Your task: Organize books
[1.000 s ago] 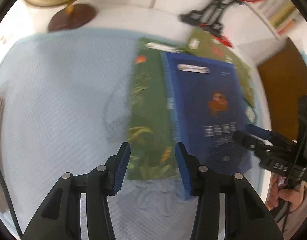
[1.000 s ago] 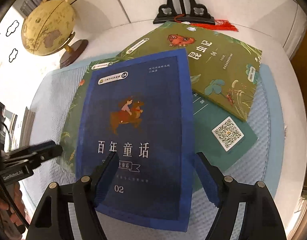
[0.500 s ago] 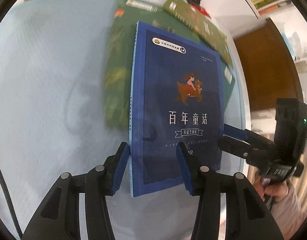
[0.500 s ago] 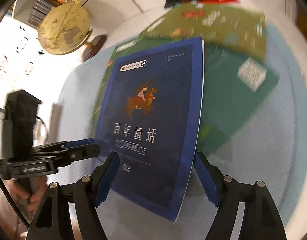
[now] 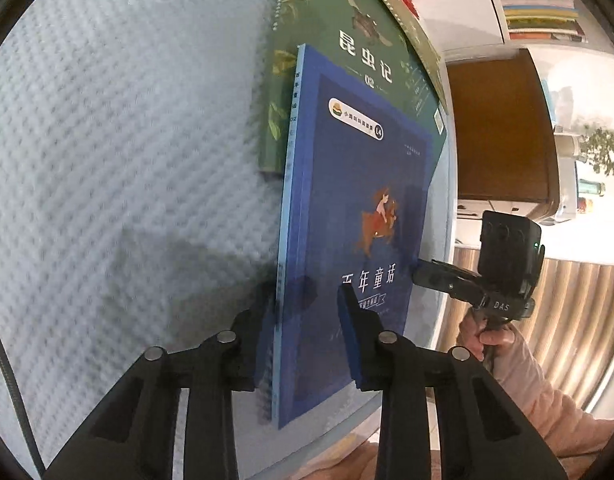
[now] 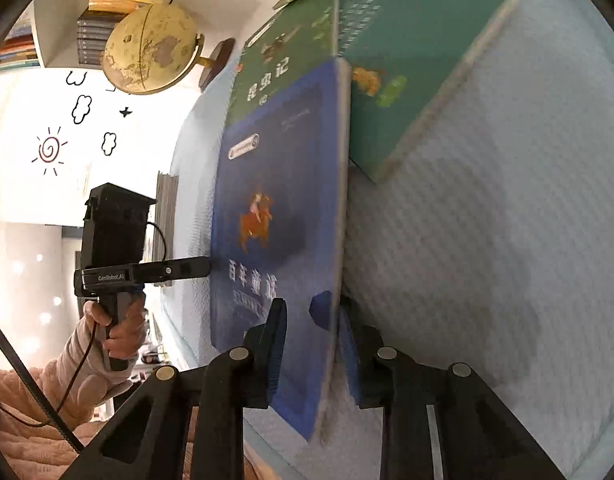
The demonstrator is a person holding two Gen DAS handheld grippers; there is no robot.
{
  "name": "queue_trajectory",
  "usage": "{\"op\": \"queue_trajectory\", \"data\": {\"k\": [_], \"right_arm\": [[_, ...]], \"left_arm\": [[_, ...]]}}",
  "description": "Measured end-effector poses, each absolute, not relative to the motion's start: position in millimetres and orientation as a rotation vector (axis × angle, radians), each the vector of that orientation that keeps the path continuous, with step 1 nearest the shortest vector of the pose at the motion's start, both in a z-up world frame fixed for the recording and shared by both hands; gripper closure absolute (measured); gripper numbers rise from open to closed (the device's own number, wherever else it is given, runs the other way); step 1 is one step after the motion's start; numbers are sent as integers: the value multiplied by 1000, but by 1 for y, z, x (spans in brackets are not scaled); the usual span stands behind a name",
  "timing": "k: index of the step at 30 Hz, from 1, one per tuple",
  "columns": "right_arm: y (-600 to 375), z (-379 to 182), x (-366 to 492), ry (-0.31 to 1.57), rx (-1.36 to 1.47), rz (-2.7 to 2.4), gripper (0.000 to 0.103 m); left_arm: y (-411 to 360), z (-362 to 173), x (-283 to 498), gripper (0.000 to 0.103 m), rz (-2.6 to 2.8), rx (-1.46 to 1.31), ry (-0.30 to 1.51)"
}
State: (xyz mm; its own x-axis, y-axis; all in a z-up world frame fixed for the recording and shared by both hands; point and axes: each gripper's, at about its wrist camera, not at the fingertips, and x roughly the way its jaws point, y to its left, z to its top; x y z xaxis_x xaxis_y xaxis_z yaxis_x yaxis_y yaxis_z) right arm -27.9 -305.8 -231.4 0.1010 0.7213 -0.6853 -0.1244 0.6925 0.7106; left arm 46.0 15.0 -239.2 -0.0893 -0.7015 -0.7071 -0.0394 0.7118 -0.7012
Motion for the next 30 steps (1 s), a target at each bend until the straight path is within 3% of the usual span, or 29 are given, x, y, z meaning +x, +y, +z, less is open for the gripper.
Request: {"op": "queue_trajectory", "data": {"k": [2,14,19,30], "right_arm": [[-306,-233,-24,1326,568,686,78],[-308,-236,-13,1313,601,734,78],[-307,-233,-6,1324,575,709,86],[-269,-186,-20,1287,382,678,91]], "left_arm": [[21,-244,49,84,-611,-641,1593],[23,-254,55,85,-591,-696,1608],[33,-255,42,85,-576,-741,1579],[34,-226,26,88,-464,-693,1515]]}}
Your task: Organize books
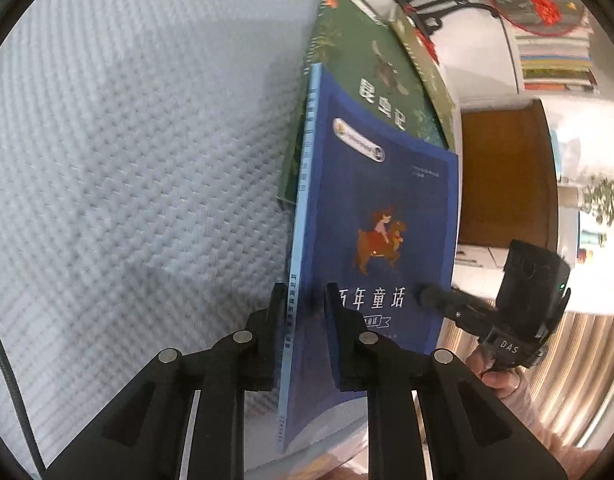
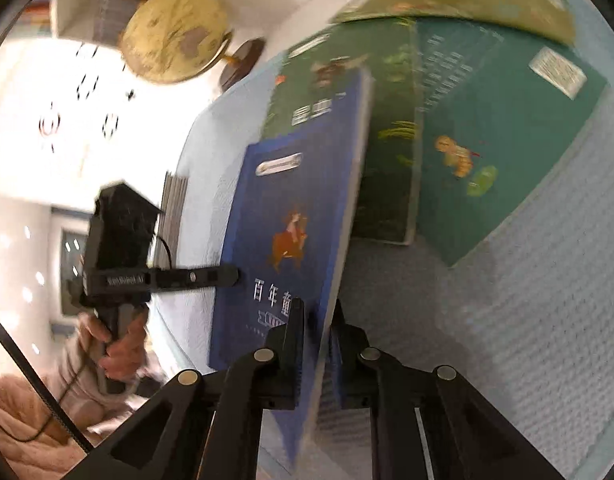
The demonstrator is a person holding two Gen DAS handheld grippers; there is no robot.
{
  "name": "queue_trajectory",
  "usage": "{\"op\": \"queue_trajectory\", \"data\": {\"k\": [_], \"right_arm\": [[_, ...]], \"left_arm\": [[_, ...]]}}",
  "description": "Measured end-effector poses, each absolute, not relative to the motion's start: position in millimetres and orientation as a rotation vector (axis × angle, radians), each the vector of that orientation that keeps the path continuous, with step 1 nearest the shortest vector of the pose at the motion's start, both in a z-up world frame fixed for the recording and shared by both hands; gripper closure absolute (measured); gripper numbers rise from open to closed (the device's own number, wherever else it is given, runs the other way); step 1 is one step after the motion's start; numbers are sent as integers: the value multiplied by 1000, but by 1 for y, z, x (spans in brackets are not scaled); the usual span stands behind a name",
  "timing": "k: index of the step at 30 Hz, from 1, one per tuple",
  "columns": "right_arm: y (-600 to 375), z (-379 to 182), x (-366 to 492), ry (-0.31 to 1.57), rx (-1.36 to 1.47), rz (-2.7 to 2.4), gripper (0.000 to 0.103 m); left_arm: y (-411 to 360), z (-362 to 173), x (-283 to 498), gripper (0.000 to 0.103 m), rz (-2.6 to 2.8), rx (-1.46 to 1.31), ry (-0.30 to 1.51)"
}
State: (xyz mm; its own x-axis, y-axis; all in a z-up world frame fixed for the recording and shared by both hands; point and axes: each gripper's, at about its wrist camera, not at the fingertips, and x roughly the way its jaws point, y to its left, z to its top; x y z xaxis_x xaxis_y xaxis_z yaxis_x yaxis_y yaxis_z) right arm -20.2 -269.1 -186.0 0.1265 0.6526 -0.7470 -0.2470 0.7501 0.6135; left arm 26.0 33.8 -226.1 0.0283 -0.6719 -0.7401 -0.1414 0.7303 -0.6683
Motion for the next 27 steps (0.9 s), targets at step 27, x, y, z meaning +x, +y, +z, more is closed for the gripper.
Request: {"op": "queue_trajectory", "data": {"k": [27], "right_arm": [[-171,-113,-32,1136,283,744,91]], "left_arm": [[120,-174,2,88,-475,-726,1363]]}}
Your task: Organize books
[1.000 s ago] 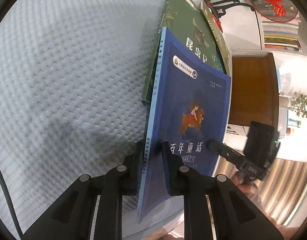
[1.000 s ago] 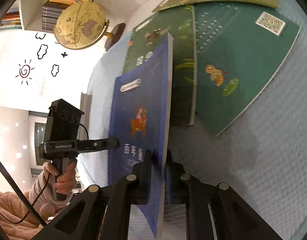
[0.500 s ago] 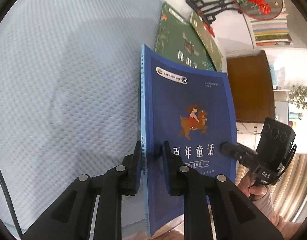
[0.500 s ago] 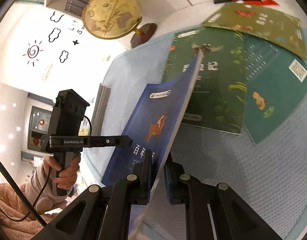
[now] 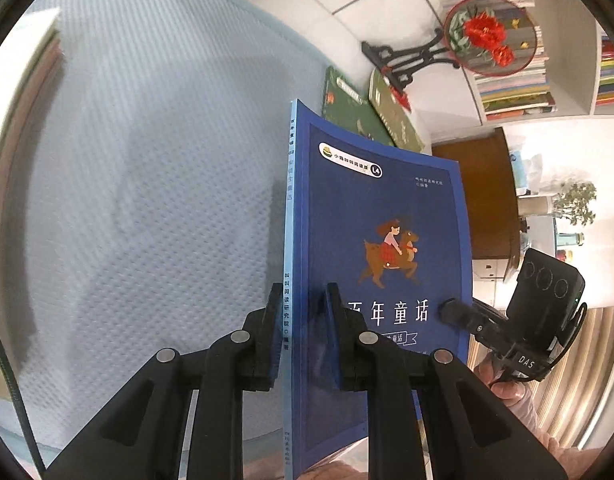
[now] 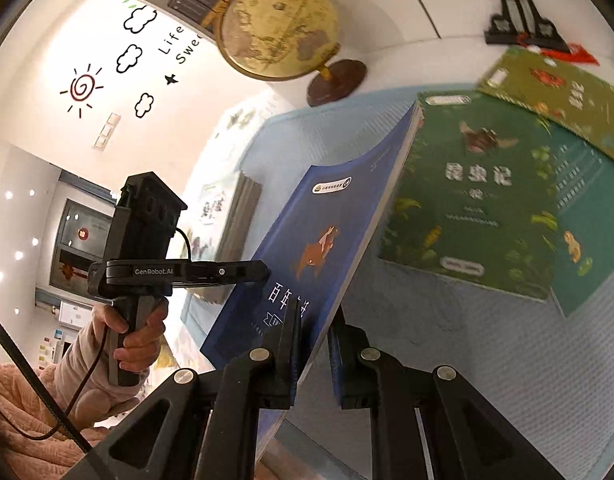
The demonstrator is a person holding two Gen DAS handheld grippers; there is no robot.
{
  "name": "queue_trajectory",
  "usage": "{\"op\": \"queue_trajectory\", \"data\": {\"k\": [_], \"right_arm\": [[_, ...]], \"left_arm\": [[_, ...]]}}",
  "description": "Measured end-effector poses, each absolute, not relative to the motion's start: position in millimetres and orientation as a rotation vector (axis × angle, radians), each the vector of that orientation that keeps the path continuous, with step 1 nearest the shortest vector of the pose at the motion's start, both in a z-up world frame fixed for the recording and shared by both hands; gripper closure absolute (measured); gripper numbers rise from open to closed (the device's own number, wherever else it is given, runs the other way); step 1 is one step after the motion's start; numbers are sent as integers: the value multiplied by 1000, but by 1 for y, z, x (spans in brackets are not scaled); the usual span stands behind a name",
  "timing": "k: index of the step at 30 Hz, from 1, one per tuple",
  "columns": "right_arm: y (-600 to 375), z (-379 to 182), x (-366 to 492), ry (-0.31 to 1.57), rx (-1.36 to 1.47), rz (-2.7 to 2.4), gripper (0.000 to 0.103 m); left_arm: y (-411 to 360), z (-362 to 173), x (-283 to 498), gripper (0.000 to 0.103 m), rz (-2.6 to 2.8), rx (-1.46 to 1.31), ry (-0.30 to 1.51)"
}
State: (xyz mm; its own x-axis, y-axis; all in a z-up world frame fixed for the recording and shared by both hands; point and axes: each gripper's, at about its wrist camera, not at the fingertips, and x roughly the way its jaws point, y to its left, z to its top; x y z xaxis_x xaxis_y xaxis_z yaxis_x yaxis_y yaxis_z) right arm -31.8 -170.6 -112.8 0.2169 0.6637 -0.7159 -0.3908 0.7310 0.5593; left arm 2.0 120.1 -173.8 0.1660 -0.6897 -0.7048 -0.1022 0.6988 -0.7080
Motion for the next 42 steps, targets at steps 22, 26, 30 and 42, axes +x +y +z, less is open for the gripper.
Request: {"op": "queue_trajectory", "data": {"k": [22,26,30,42], "right_arm": [[-57,-72,-21,1041,233,793,91],[-38,-75,-19,1042,231,802,91],[-18,-78,-18,1047,230,809,91],[24,-86,-14,1067,219,827,90]], "left_arm": [[227,-134,18,88,-447,-713,1254],[245,-134,18,88,-431,-716,1249],[265,-137,17,88,-417,-727,1244],[311,-143,17,88,-388,-738,1242]]}}
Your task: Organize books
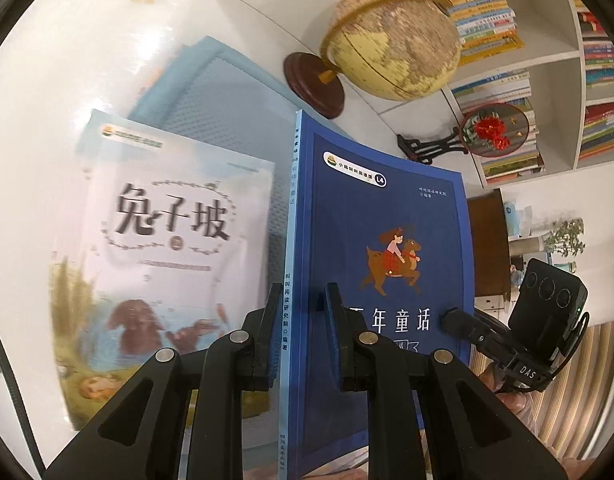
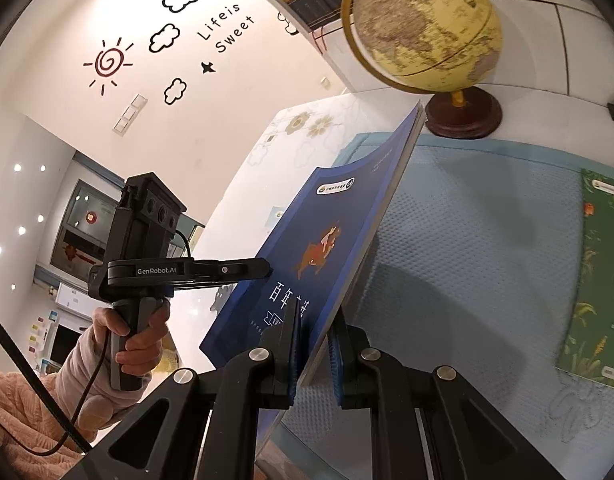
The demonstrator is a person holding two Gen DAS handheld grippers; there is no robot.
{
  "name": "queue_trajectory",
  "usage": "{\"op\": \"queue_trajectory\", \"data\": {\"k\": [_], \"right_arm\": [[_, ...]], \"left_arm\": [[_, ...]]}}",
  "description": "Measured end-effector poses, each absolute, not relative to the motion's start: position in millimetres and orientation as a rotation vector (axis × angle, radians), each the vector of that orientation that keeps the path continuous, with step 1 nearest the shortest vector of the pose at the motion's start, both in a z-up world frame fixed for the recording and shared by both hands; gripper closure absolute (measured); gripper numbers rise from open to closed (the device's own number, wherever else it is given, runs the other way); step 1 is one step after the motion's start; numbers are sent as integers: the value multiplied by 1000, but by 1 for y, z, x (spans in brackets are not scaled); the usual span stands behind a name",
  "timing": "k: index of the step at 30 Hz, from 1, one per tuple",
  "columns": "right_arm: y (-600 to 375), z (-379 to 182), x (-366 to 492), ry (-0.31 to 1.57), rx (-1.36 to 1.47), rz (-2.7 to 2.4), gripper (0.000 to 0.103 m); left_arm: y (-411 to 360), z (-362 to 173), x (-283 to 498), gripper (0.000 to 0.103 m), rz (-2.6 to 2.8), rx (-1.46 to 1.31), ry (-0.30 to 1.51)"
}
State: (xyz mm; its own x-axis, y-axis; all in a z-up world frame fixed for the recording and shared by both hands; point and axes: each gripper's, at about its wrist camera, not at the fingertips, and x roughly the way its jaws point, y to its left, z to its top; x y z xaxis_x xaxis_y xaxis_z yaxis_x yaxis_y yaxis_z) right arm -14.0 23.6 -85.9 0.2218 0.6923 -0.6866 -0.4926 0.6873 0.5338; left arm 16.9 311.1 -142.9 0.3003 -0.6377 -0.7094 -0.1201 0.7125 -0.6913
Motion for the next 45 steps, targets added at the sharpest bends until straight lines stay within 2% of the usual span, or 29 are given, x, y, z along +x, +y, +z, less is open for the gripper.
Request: {"op": "queue_trajectory", "data": {"k": [24,39,45], "right_arm": [[106,-153,1,1229,221,834,90],[133,-180,11,1296,201,838,89],[137,-186,10,1308,202,802,86]], "left_arm": [[396,-192,-3,88,-231,-836,1263],[419,-197,-17,88,-145,-853,1250],[411,-190,-15,88,-108,-767,1268]]}}
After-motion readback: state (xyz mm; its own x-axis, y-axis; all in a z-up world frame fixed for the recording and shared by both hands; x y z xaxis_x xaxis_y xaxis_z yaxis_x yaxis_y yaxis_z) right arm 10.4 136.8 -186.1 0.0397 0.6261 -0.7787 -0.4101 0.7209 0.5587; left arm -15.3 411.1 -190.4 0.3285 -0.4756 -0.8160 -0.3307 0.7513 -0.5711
